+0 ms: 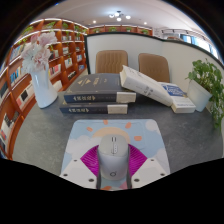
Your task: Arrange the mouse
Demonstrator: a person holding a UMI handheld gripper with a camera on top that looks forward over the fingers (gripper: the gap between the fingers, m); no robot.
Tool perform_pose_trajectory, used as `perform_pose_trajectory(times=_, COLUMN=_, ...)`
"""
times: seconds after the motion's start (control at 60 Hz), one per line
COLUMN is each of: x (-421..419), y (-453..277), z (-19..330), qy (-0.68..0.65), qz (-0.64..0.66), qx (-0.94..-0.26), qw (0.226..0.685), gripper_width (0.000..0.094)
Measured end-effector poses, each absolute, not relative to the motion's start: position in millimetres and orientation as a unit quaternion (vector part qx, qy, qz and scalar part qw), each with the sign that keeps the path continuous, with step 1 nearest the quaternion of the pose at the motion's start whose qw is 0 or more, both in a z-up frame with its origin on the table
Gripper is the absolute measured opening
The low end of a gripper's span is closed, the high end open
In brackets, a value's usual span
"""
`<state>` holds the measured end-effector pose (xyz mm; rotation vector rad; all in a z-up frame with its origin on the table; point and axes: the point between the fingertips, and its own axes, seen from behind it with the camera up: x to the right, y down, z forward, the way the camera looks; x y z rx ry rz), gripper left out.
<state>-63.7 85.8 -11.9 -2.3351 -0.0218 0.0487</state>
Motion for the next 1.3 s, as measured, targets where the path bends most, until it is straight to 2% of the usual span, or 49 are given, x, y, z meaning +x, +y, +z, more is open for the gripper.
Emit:
perform_pose_trajectory(times=0.35, x=-64.1, y=85.1, z=-9.6, qy=-0.012, qz=0.018, qx=-0.916, qw=0.4, gripper_width=0.0534)
perform_pose_trajectory(times=0.4, x=-67.4, y=82.4, z=-10.0, qy=-0.014, qz=0.02, qx=-0.921, qw=0.389, gripper_width=0.062)
perform_pose_trajectory(times=0.483, x=-68.4, y=71.0, z=-1.9, qy=-0.028, qz=0.012, qx=-0.928, qw=0.372, gripper_width=0.0868)
perform_pose_trajectory(times=0.583, x=-69.6, y=58.2, z=34.6, qy=-0.026, qz=0.008, qx=-0.921, qw=0.388, gripper_width=0.0871)
perform_pose_trajectory(times=0.817, x=-64.3, y=0.9, z=163.2, qy=0.003, qz=-0.007, qx=-0.891, qw=0.453, gripper_width=0.0873)
perform_pose_trajectory(times=0.95, x=-65.7, y=-38.7, z=216.0, qy=0.018, qz=-0.003, qx=-0.877, qw=0.48, gripper_width=0.0871)
perform_pose_trajectory(times=1.083, x=-68.5, y=-75.9, z=240.6, qy=0.025, qz=-0.007, qx=-0.872, qw=0.49, gripper_width=0.0869)
perform_pose_trajectory(times=1.3, x=-78.5, y=-124.9, z=242.4, qy=0.008, qz=-0.009, qx=-0.876, qw=0.482, gripper_width=0.0869)
